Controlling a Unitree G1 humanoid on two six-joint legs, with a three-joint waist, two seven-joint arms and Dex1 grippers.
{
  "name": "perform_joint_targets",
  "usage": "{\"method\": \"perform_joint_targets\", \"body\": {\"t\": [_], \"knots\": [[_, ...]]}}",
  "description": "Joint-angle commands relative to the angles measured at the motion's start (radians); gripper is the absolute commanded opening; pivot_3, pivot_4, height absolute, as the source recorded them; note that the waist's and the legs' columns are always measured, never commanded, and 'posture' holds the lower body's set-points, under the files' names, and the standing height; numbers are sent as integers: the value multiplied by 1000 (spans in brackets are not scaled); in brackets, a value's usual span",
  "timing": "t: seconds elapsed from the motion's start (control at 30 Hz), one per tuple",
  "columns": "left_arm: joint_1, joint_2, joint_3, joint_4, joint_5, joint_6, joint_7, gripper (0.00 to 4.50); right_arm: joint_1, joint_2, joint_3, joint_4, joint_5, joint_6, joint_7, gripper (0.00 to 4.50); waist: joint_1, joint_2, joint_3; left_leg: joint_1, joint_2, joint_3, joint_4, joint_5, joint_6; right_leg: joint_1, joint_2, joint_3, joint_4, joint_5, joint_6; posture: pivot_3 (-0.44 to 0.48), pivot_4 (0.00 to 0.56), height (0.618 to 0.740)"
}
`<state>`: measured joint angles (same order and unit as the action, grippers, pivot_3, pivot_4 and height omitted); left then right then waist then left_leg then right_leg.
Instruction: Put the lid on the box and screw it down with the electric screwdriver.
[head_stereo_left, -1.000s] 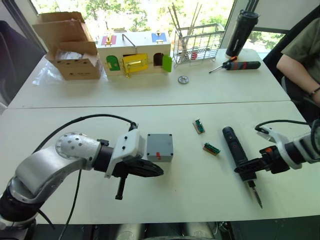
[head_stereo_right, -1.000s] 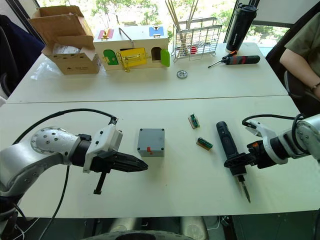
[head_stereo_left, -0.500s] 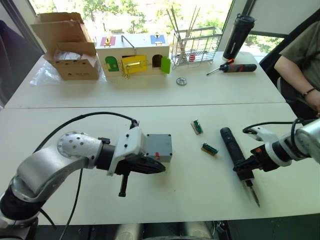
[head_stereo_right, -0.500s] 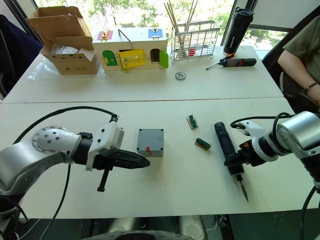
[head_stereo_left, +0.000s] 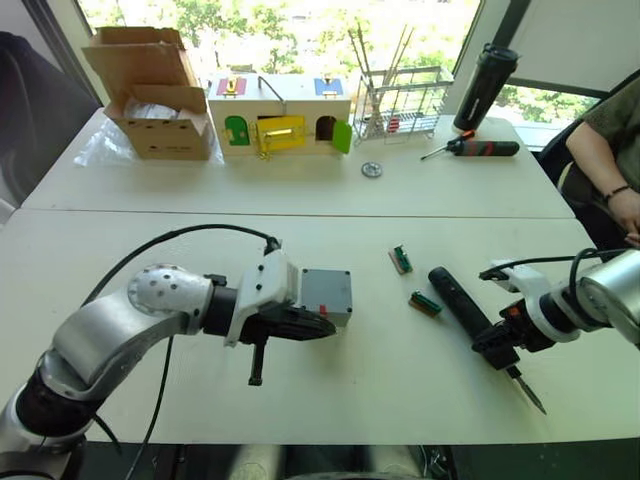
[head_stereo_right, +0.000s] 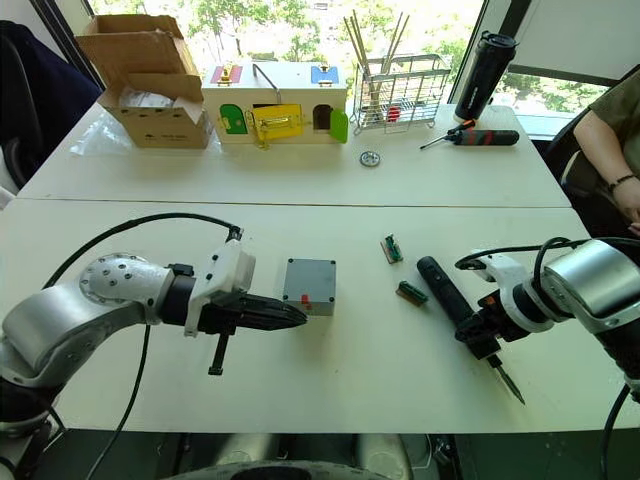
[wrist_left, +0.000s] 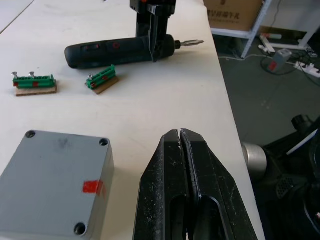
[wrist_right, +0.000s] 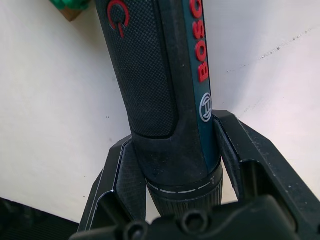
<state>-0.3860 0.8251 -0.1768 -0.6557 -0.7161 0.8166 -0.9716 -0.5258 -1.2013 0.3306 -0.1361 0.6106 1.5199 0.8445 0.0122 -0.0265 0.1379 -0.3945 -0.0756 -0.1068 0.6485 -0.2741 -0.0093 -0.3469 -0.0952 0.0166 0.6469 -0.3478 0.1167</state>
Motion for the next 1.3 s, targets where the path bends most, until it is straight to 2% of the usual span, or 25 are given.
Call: {"method": "perform_joint_targets", "body": {"t": [0.03,0.1,0.17,0.27,0.37,0.4,0.47,0.53,0.67,0.77,0.9,1.07,1.3], "knots": [[-20,8,12,68,34,-55,-49,0,-65,-35,-68,78,-47,-20,-11,1761,0,6,4,0,-1,0,0,0,0,0,-1,0,0,0,0,0,150,740],[-47,-2,31,136,33,-64,-68,0,-115,-33,-179,115,-43,2,-37,1761,0,15,9,-3,-2,1,1,0,1,-3,-2,1,1,0,0,0,150,740],[-73,-11,47,195,28,-67,-82,0,-150,-27,-279,130,-69,-24,-92,1761,1,27,14,-15,-3,2,3,1,0,-13,-2,2,5,3,5,0,150,740],[-100,-23,68,269,17,-66,-98,0,-197,32,-439,96,-112,-9,-207,1761,-2,28,14,-28,-2,3,2,7,-10,-30,-1,2,16,3,6,0,150,740],[-113,-19,73,313,21,-64,-123,0,-230,163,-615,-22,-134,15,-318,1761,-10,28,14,-33,1,3,-1,9,-13,-41,1,0,20,3,6,0,150,740],[-117,-14,69,328,31,-69,-133,0,-239,240,-672,-80,-130,-15,-355,1761,-21,28,14,-33,2,4,-1,9,-13,-41,2,1,21,3,5,0,150,740],[-139,-33,54,357,52,-67,-117,0,-235,485,-805,-251,-77,-187,-432,1761,-35,27,15,-33,2,5,-1,10,-15,-41,3,1,22,3,5,0,150,740],[-152,-61,44,382,73,-75,-98,0,-192,682,-861,-394,-39,-375,-467,1761,-43,27,15,-32,3,6,2,11,-15,-42,4,3,26,3,6,0,150,740],[-134,-103,-2,425,184,-138,-50,0,-69,958,-796,-543,33,-529,-527,1761,-31,28,15,-32,1,4,1,12,-14,-45,4,4,37,3,6,0,150,740],[-98,-98,-23,420,223,-167,-61,0,-11,1041,-739,-584,66,-600,-539,1761,-30,28,15,-32,-2,3,3,13,-14,-44,3,4,37,3,6,0,150,740],[-70,-164,-10,420,250,-196,1,0,151,1075,-591,-593,9,-725,-517,1761,-28,28,15,-31,-3,2,4,13,-14,-44,1,4,36,3,6,0,150,740],[-55,-173,-10,395,252,-178,-1,0,207,1057,-519,-589,18,-775,-514,1761,-36,28,15,-31,-2,2,3,14,-16,-45,4,5,36,3,6,0,150,740],[-43,-151,-80,414,359,-254,-21,0,249,1047,-435,-579,12,-818,-521,1761,-45,28,15,-31,-1,1,1,14,-16,-45,4,4,36,3,5,0,150,740]]}}
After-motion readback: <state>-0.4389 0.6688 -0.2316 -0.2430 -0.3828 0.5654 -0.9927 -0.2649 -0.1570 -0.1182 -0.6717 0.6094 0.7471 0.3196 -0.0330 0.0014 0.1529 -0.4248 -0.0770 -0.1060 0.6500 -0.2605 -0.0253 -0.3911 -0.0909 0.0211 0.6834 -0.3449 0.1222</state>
